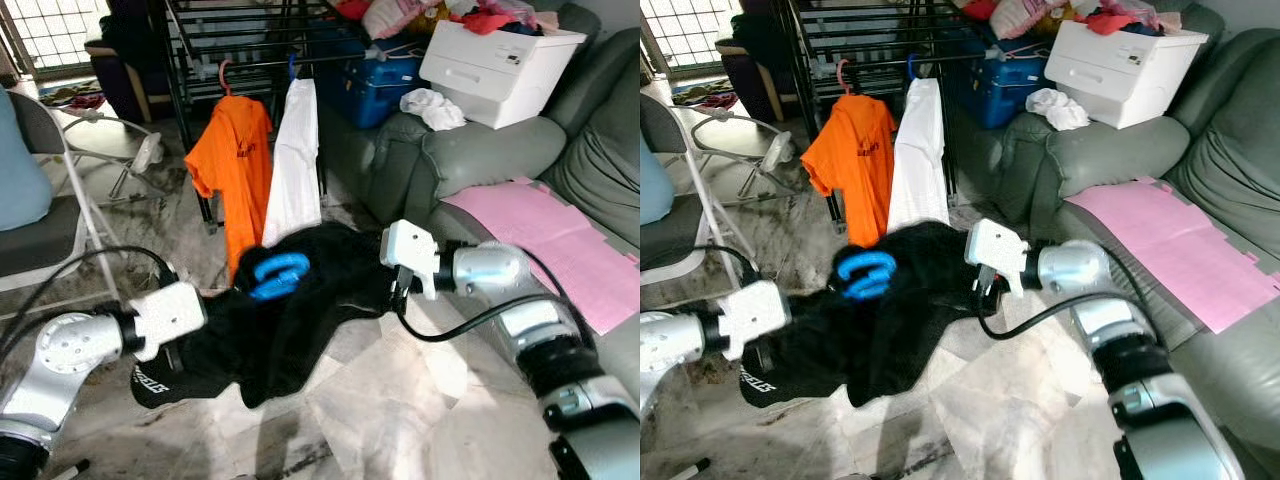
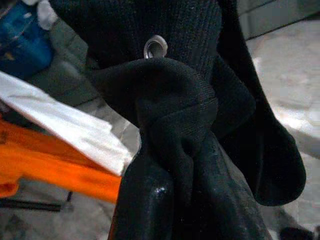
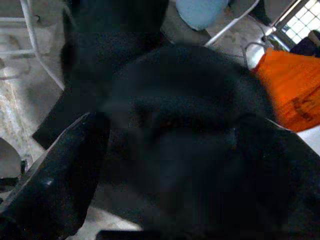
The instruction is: Hang hanger
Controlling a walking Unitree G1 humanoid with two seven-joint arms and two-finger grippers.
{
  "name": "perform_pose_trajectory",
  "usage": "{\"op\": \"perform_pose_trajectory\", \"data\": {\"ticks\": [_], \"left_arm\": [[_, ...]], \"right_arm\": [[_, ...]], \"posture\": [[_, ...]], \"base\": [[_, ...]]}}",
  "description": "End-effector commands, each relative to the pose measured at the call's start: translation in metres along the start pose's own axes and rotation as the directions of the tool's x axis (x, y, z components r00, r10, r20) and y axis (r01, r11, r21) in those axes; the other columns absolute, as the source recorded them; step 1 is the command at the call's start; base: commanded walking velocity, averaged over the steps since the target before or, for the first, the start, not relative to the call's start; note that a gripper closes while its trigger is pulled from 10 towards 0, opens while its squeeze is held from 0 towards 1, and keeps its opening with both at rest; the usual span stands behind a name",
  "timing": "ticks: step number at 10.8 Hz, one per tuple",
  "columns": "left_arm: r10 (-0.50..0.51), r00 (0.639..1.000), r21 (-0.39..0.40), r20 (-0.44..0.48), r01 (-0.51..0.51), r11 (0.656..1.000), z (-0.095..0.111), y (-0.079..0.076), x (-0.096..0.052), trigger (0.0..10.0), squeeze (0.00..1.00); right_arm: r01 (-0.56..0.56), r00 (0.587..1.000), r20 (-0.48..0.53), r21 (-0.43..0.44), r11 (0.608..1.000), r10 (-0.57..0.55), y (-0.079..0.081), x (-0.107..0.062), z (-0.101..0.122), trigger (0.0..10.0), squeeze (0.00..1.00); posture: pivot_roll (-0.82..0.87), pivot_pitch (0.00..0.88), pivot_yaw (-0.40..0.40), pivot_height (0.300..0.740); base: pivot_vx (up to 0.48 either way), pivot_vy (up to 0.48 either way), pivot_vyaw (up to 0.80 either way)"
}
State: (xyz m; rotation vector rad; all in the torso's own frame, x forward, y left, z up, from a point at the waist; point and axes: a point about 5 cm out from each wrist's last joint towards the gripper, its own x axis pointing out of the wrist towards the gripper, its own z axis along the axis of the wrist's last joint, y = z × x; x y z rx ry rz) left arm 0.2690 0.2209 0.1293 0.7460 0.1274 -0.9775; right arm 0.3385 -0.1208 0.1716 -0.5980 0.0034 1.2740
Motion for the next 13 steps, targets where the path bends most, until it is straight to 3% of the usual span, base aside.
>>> {"op": "perform_pose_trajectory", "data": {"ticks": [1,2,3,4,5,7,10,13], "left_arm": [[-0.017,0.999,0.035,0.043,0.016,0.999,0.009,-0.002,0.003,0.0,0.0],[-0.037,0.999,0.039,0.036,0.036,0.999,0.005,-0.005,0.003,0.0,0.0],[-0.041,0.998,0.035,0.048,0.039,0.999,0.007,-0.007,0.004,0.0,0.0],[-0.044,0.997,0.043,0.066,0.042,0.998,0.01,-0.006,0.006,0.0,0.0],[-0.036,0.994,0.054,0.102,0.031,0.998,0.017,-0.003,0.007,0.0,0.0],[-0.034,0.99,0.079,0.136,0.023,0.997,0.025,0.0,0.008,0.0,0.0],[-0.034,0.988,0.087,0.152,0.021,0.996,0.029,0.0,0.009,0.0,0.0],[-0.041,0.991,0.105,0.128,0.028,0.994,0.024,-0.002,0.011,0.0,0.0]], "right_arm": [[-0.003,1.0,0.017,-0.034,0.999,0.004,-0.009,-0.005,0.009,10.0,1.0],[-0.025,0.999,0.031,-0.03,0.999,0.026,-0.009,-0.006,0.013,10.0,0.91],[-0.048,0.998,0.034,-0.024,0.999,0.049,-0.009,-0.006,0.014,10.0,0.0],[-0.072,0.997,0.031,-0.009,0.997,0.073,-0.008,-0.007,0.013,10.0,0.0],[-0.115,0.993,0.007,0.041,0.992,0.115,-0.006,-0.01,0.004,4.0,0.0],[-0.191,0.981,-0.011,0.121,0.974,0.194,-0.001,-0.015,-0.007,0.0,0.0],[-0.243,0.968,-0.028,0.146,0.959,0.25,0.005,-0.014,-0.014,0.0,0.0],[-0.23,0.972,-0.014,0.154,0.961,0.235,0.007,-0.012,-0.014,0.0,0.0]], "posture": [[0.04,0.015,-0.043,0.74],[0.04,0.015,-0.043,0.74],[0.04,0.014,-0.043,0.74],[0.04,0.014,-0.043,0.74],[0.04,0.014,-0.044,0.74],[0.04,0.015,-0.045,0.74],[0.05,0.018,-0.05,0.74],[0.04,0.021,-0.048,0.74]], "base": [[0.0,0.0,0.0],[0.0,0.0,0.0],[0.0,0.0,0.0],[0.0,0.0,0.0],[0.0,0.0,0.0],[0.0,0.0,0.0],[0.0,0.0,0.0],[0.0,0.0,0.0]]}}
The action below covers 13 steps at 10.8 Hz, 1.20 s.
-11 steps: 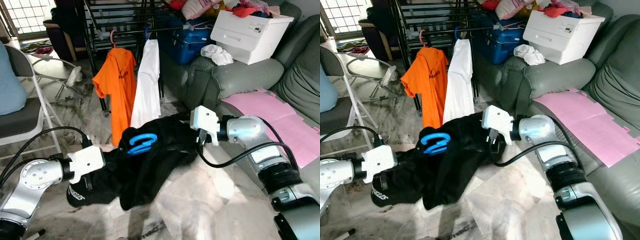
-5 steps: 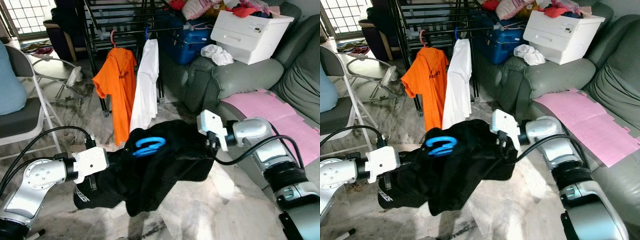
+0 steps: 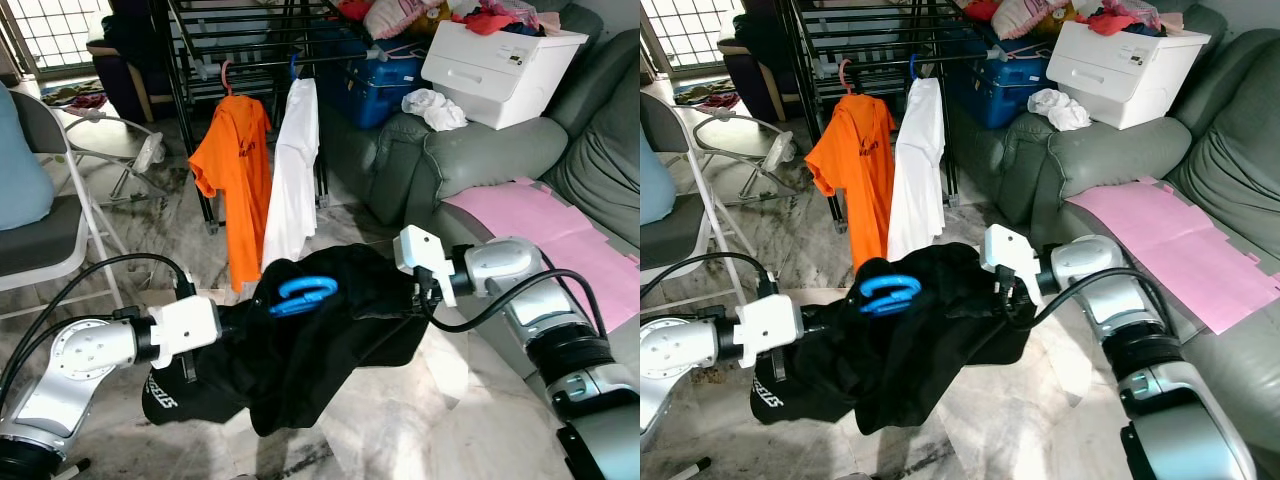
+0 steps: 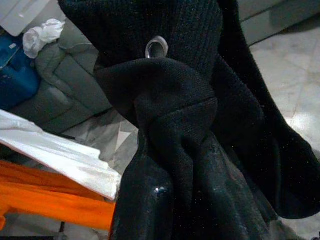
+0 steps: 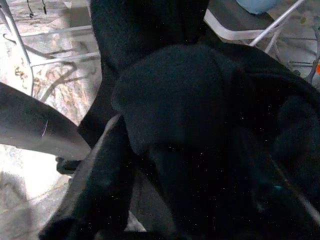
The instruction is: Hang hanger
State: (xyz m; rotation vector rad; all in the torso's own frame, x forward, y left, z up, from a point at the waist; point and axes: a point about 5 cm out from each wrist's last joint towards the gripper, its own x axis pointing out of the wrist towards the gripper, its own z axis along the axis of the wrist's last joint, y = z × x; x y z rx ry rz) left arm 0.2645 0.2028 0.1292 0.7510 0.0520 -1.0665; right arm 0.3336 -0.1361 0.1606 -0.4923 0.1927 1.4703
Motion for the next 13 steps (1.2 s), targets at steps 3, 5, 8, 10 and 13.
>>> {"op": "perform_pose_trajectory", "data": {"ticks": [3,5,8,10,13], "left_arm": [[0.047,0.997,0.039,0.059,-0.05,0.998,0.0104,0.0074,0.005,0.0,0.0],[0.054,0.996,0.047,0.065,-0.057,0.997,0.0113,0.0079,0.0058,0.0,0.0],[0.127,0.99,0.088,0.062,-0.132,0.987,0.0098,0.0147,0.0083,0.0,0.0],[0.129,0.99,0.078,0.057,-0.133,0.988,0.0078,0.015,0.009,0.0,0.0],[0.142,0.989,0.084,0.048,-0.145,0.986,0.0063,0.0164,0.0108,0.0,0.0]], "right_arm": [[-0.009,1.0,0.003,0.015,1.0,0.009,0.0032,0.0004,-0.0027,0.0,0.0],[-0.015,1.0,0.02,0.032,0.999,0.014,0.0039,0.0019,-0.0017,0.0,0.0],[-0.023,1.0,-0.011,0.024,0.999,0.023,0.0081,0.0051,-0.0069,0.0,0.0],[-0.018,1.0,-0.011,0.033,0.999,0.018,0.0083,0.0052,-0.0072,0.0,0.0],[-0.014,1.0,-0.023,0.023,1.0,0.015,0.0083,0.0057,-0.0084,0.0,0.0]], "posture": [[0.04,0.026,-0.051,0.74],[0.04,0.026,-0.052,0.74],[0.04,0.026,-0.057,0.74],[0.04,0.026,-0.057,0.74],[0.04,0.022,-0.06,0.74]], "base": [[0.0,0.0,0.0],[0.0,0.0,0.0],[0.0,0.0,0.0],[0.0,0.0,0.0],[0.0,0.0,0.0]]}}
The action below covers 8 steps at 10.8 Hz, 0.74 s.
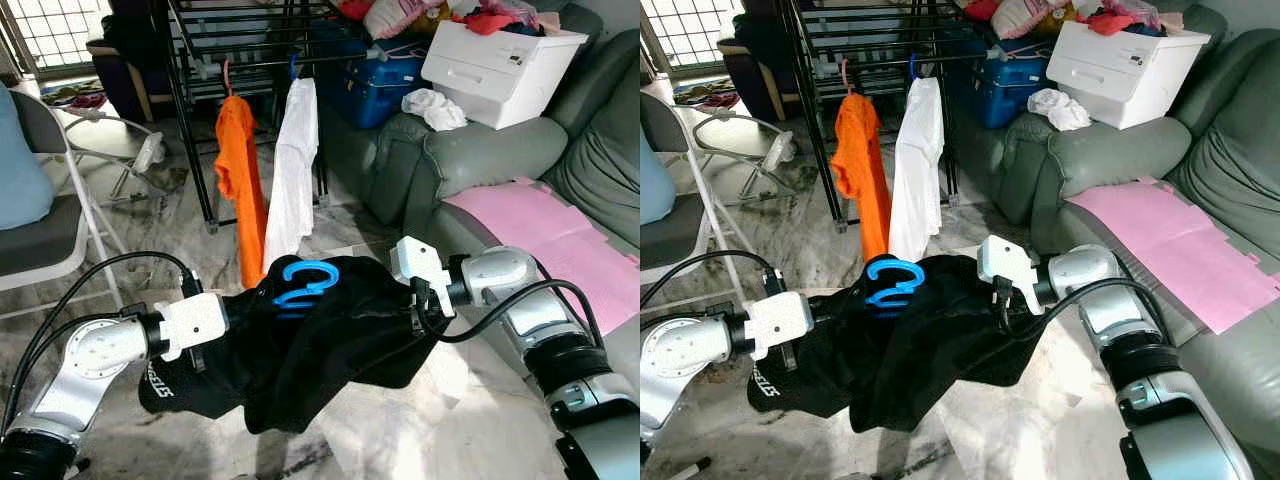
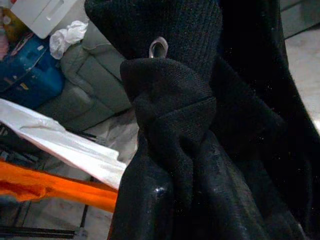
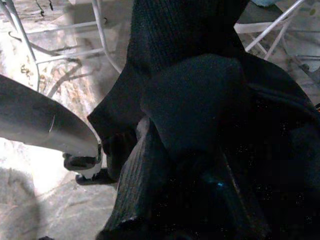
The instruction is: Hang hanger
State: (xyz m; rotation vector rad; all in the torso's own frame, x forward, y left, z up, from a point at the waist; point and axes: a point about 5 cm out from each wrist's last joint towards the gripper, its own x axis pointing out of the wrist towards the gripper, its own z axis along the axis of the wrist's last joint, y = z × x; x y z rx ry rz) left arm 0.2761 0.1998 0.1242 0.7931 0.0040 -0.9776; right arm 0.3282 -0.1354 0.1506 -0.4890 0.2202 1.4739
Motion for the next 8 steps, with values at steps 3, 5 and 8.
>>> {"op": "perform_pose_trajectory", "data": {"ticks": [3,5,8], "left_arm": [[0.135,0.99,0.021,0.044,-0.136,0.991,0.009,0.015,0.005,10.0,1.0],[0.156,0.983,-0.03,0.094,-0.154,0.988,0.017,0.012,0.006,10.0,1.0],[0.307,0.944,-0.2,0.124,-0.279,0.939,0.021,0.017,0.003,10.0,1.0]], "right_arm": [[0.037,0.999,-0.026,0.001,0.999,-0.037,0.001,0.009,-0.005,0.0,0.0],[0.129,0.991,-0.035,-0.014,0.992,-0.129,0.001,0.018,-0.009,0.0,0.0],[0.277,0.958,-0.078,0.025,0.961,-0.274,-0.001,0.03,-0.019,0.0,0.0]], "posture": [[0.04,0.021,-0.061,0.74],[0.04,0.029,-0.057,0.74],[0.03,0.038,-0.05,0.74]], "base": [[0.0,0.0,0.0],[0.0,0.0,0.0],[0.0,0.0,0.0]]}}
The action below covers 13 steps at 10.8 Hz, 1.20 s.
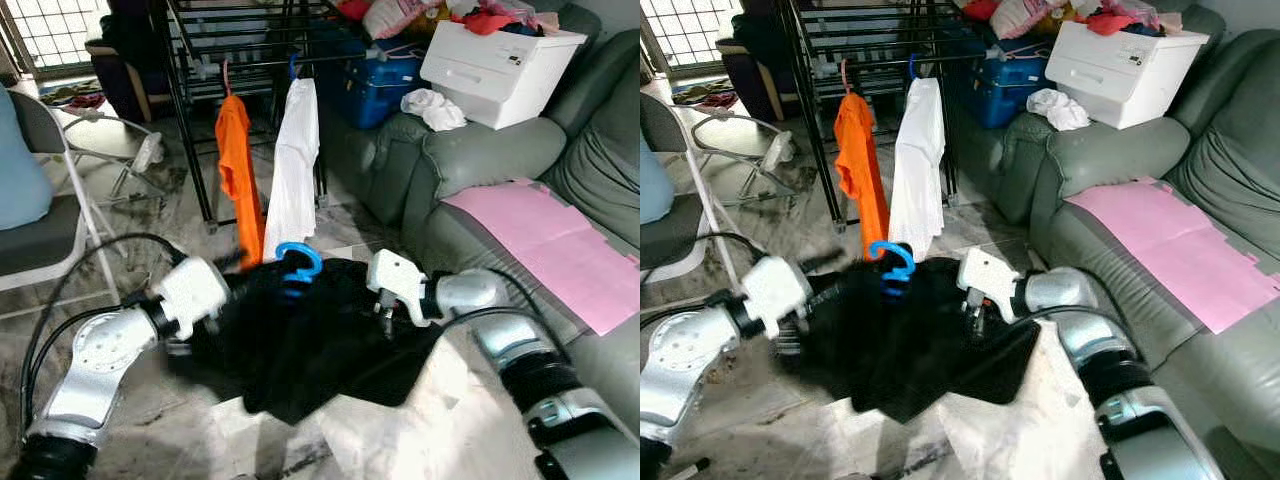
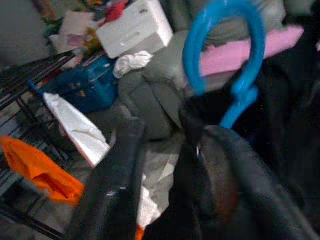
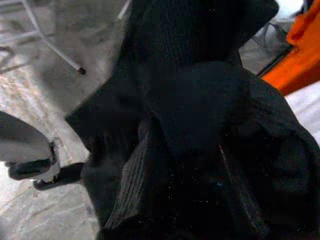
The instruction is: Hang hanger
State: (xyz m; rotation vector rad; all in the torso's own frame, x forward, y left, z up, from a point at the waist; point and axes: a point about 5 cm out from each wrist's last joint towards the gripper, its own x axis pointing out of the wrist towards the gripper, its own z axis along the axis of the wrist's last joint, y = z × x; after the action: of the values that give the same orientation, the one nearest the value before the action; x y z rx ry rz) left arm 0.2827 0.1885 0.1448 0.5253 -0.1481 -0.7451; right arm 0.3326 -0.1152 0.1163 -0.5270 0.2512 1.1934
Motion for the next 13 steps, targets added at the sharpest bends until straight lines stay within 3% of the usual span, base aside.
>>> {"op": "perform_pose_trajectory", "data": {"ticks": [1,2,4,5,6,9,12,13], "left_arm": [[0.062,0.998,-0.071,0.01,-0.061,0.996,0.001,0.0,-0.002,10.0,1.0],[0.181,0.983,-0.169,0.004,-0.178,0.969,0.0,-0.002,-0.002,10.0,1.0],[0.394,0.916,-0.273,-0.08,-0.401,0.875,-0.007,-0.005,-0.004,10.0,1.0],[0.55,0.823,-0.338,-0.139,-0.562,0.755,-0.01,-0.011,-0.009,10.0,1.0],[0.605,0.777,-0.368,-0.176,-0.622,0.691,-0.011,-0.016,-0.011,10.0,1.0],[0.62,0.744,-0.404,-0.249,-0.661,0.632,-0.009,-0.036,0.006,10.0,1.0],[0.628,0.726,-0.403,-0.279,-0.682,0.61,-0.013,-0.034,0.009,10.0,1.0],[0.632,0.721,-0.389,-0.284,-0.69,0.611,-0.014,-0.032,0.008,10.0,1.0]], "right_arm": [[0.088,0.996,0.009,0.031,0.996,-0.088,-0.006,0.0,0.001,0.0,0.0],[0.198,0.98,-0.016,0.086,0.976,-0.197,-0.011,0.003,-0.004,0.0,0.0],[0.417,0.909,-0.063,0.173,0.892,-0.412,-0.025,-0.002,-0.01,0.0,0.0],[0.56,0.825,-0.078,0.241,0.792,-0.56,-0.037,-0.01,-0.011,0.0,0.0],[0.629,0.772,-0.101,0.262,0.732,-0.628,-0.042,-0.014,-0.013,0.0,0.0],[0.724,0.672,-0.159,0.347,0.596,-0.723,-0.046,-0.023,-0.02,0.0,0.0],[0.71,0.68,-0.154,0.38,0.593,-0.717,-0.041,-0.015,-0.018,0.3,0.0],[0.701,0.687,-0.151,0.394,0.594,-0.711,-0.039,-0.013,-0.017,2.0,0.0]], "posture": [[0.03,0.038,-0.048,0.74],[0.03,0.037,-0.045,0.74],[0.03,0.037,-0.044,0.74],[0.02,0.038,-0.044,0.74],[0.01,0.043,-0.034,0.74],[-0.02,0.068,-0.042,0.74],[-0.01,0.047,-0.038,0.74],[-0.01,0.044,-0.038,0.74]], "base": [[0.0,0.0,0.0],[0.0,0.0,0.0],[0.0,0.0,0.0],[0.0,0.0,0.0],[0.0,0.0,0.0],[0.0,0.0,0.0],[0.0,-0.184,0.0],[0.0,-0.292,0.0]]}}
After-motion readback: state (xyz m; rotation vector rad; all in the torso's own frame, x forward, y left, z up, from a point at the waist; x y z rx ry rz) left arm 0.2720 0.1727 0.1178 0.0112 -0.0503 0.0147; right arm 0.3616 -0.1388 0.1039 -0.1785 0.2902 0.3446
